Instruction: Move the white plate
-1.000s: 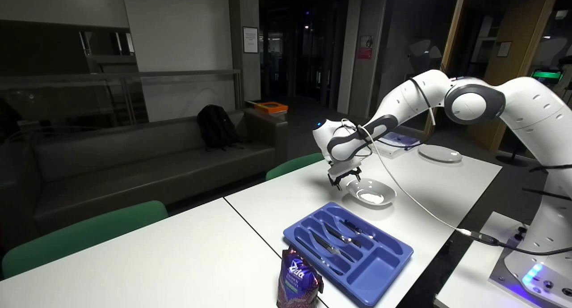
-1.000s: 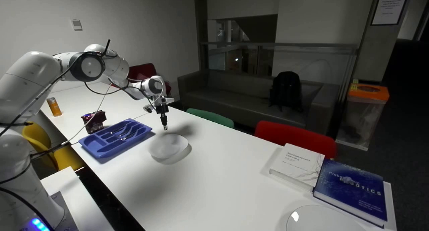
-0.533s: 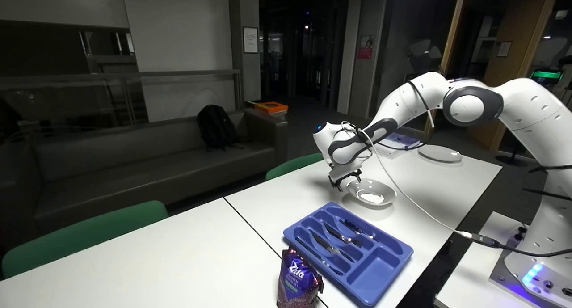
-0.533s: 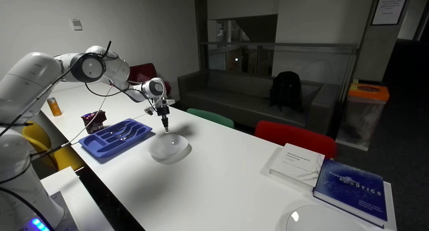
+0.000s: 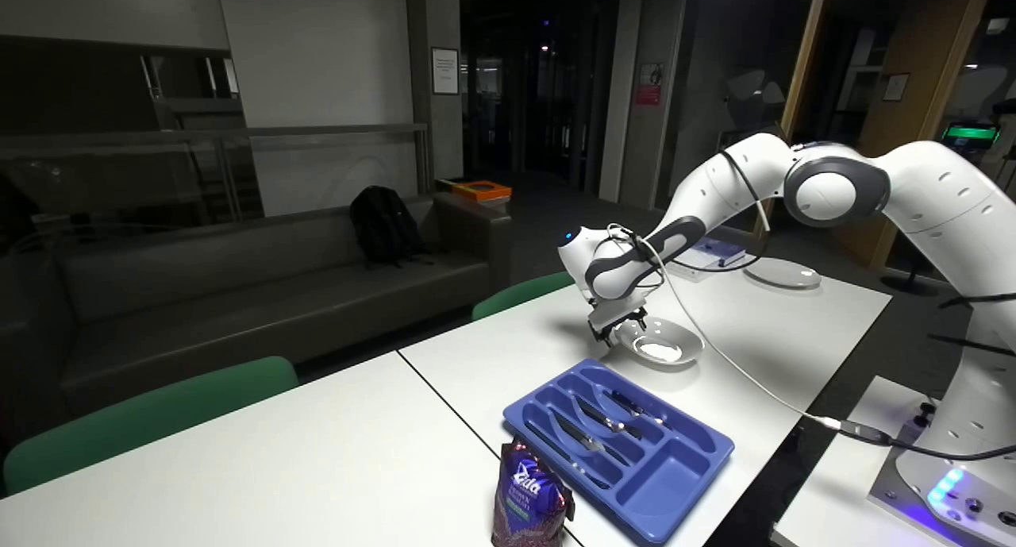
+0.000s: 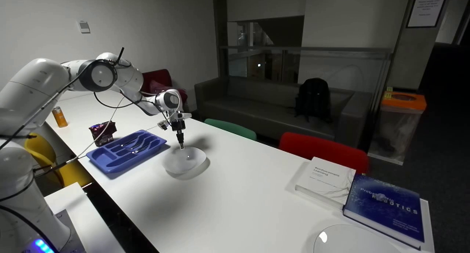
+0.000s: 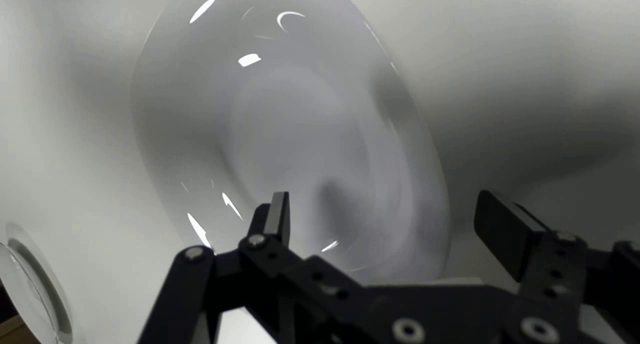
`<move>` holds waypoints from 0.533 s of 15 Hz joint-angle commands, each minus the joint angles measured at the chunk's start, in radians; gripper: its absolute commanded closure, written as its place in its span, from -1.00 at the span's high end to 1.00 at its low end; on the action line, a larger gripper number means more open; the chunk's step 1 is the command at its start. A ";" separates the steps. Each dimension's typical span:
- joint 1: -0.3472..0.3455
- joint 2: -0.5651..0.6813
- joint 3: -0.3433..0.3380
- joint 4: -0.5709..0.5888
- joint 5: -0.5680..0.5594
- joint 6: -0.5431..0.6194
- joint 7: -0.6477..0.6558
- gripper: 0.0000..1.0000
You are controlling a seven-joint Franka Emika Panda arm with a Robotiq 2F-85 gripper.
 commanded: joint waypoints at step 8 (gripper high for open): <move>0.013 -0.003 -0.028 -0.041 -0.022 -0.012 -0.012 1.00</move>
